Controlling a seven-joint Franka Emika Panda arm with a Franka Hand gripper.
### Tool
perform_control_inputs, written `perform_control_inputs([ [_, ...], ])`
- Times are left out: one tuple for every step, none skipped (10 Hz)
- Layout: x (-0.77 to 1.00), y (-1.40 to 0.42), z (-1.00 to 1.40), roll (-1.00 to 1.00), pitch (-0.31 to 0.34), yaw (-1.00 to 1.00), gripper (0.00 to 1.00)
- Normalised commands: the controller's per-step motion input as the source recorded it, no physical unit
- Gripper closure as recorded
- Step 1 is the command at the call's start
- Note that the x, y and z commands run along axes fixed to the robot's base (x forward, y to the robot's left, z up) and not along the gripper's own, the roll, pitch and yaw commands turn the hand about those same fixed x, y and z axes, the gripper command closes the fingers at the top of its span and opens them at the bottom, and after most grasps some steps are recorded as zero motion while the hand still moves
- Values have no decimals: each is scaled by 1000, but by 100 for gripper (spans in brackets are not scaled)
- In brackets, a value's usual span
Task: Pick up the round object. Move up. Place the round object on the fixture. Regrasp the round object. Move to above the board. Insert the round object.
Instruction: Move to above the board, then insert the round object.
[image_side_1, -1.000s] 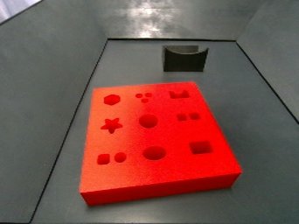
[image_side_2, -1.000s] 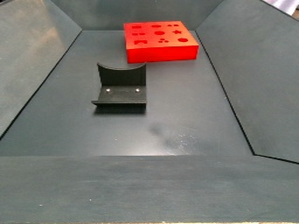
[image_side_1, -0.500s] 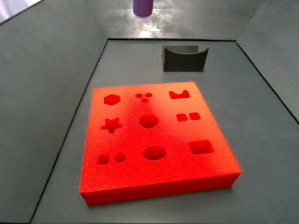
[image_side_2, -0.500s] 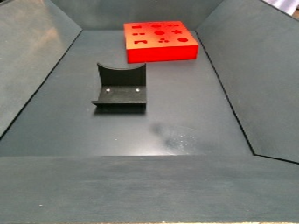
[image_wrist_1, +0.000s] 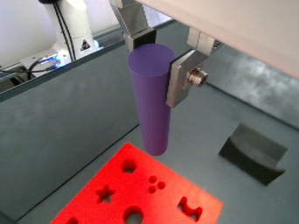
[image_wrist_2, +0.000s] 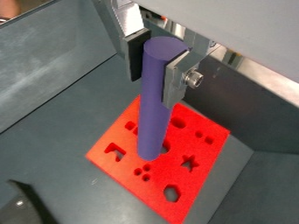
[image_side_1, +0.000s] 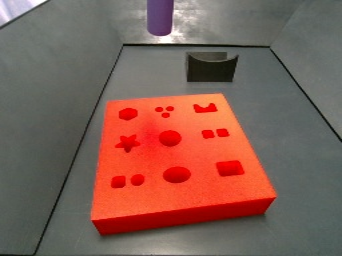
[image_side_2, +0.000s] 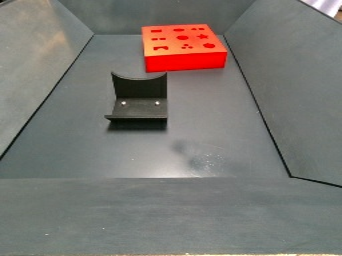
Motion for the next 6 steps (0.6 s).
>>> perform_control_inputs([
  [-24, 10, -3, -216, -26, -19, 100],
  [0, 0, -126, -27, 0, 0, 100],
  [0, -91, -89, -21, 0, 0, 100],
  [-29, 0, 0, 0, 0, 0, 100],
  [146, -440, -611, 0, -49, 0, 100],
  [111, -551, -831, -56, -184, -111, 100],
])
